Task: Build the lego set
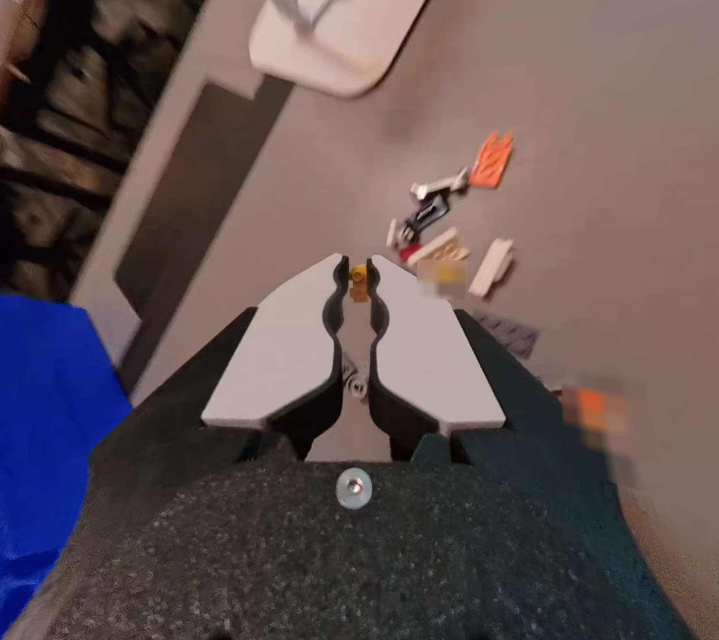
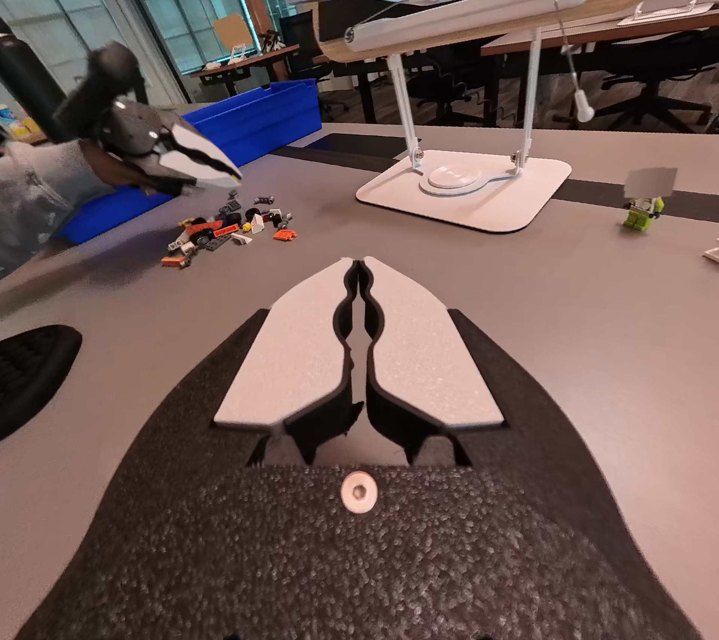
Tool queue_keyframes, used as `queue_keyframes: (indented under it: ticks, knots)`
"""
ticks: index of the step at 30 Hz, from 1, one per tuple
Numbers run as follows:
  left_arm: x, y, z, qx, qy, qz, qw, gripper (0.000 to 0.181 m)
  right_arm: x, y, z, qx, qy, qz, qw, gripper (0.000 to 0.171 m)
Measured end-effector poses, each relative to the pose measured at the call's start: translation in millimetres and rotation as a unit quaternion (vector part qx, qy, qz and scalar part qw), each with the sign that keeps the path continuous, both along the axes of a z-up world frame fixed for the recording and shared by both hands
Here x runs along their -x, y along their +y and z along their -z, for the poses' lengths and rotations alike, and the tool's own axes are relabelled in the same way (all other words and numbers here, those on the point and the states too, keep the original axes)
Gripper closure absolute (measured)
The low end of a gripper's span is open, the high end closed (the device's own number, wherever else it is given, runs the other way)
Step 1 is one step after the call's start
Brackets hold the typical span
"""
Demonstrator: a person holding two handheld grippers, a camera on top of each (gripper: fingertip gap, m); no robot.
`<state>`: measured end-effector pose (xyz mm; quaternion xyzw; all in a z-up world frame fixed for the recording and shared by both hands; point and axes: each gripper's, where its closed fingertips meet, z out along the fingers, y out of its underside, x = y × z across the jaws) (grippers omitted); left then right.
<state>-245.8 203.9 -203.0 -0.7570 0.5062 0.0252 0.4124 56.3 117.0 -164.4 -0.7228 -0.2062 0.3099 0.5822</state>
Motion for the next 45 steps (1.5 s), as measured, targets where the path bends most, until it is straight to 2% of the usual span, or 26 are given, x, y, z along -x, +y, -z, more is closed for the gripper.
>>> queue_keyframes:
  ticks: [5,9,15,19,24,30,38,45]
  knots:
    - [-100,-64,-34,-0.136,-0.016,0.119,0.983,0.173,36,-17,-1,0.013,-0.009,-0.074,0.997,0.17]
    - [-172,-111,-38,-0.198,-0.034,0.202,0.959,0.173,70,-37,-4,0.052,0.01,-0.143,0.988,0.161]
    - [-222,-134,-30,-0.256,-0.005,0.246,0.935,0.173,84,-53,2,0.126,0.049,-0.168,0.976,0.133]
    - [-229,-140,-35,-0.291,-0.007,0.258,0.921,0.173,83,-58,2,0.149,0.073,-0.194,0.967,0.135]
    - [-229,-152,-41,-0.321,-0.03,0.279,0.904,0.173,87,-75,-4,0.189,0.124,-0.266,0.937,0.142]
    - [-230,-159,-41,-0.328,-0.055,0.29,0.897,0.173,87,-82,-4,0.17,0.109,-0.298,0.933,0.145]
    - [-233,-171,-45,-0.271,-0.123,0.311,0.903,0.16,78,-96,-7,0.182,0.131,-0.367,0.903,0.153]
    - [-225,-172,-54,-0.216,-0.199,0.294,0.91,0.165,68,-94,-16,0.181,0.158,-0.379,0.894,0.154]
